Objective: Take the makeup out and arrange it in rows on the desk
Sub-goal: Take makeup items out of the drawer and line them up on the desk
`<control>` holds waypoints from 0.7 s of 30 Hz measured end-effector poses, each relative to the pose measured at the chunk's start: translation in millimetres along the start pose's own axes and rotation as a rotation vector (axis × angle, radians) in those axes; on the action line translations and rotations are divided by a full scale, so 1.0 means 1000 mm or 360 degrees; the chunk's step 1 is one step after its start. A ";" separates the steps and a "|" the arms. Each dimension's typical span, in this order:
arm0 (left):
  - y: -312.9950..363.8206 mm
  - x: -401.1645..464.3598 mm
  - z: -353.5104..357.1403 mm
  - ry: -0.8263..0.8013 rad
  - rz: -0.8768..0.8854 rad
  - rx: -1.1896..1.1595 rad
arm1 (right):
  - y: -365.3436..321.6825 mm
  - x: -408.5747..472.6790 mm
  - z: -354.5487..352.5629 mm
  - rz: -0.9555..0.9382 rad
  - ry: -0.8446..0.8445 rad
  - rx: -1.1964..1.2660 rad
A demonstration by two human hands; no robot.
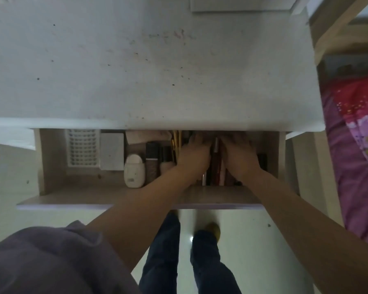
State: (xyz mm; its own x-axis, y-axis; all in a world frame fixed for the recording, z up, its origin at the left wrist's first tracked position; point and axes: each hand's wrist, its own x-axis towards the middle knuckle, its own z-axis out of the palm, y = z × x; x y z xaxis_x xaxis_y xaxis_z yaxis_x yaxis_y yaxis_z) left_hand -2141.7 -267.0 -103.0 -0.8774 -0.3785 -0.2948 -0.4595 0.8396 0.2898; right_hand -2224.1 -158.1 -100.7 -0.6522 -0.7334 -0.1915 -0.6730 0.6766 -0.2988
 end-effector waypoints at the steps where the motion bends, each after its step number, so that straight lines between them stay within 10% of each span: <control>1: 0.001 -0.003 -0.001 0.0065 -0.0036 -0.0045 | 0.001 -0.002 -0.001 -0.0035 0.0050 0.0038; 11: 0.018 -0.074 -0.038 0.0295 -0.0101 -0.0863 | -0.010 -0.051 -0.054 -0.0274 0.0111 0.0918; 21: 0.003 0.058 -0.168 0.0569 -0.0234 -0.1213 | -0.004 0.090 -0.166 -0.0103 0.0327 0.1153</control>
State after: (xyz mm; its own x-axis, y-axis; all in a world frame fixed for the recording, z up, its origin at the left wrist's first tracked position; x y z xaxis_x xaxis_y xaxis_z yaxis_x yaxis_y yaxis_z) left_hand -2217.2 -352.0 34.0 -0.7333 -0.6710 -0.1096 -0.4271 0.3292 0.8422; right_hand -2337.8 -215.4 38.5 -0.7188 -0.6952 0.0040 -0.3606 0.3679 -0.8571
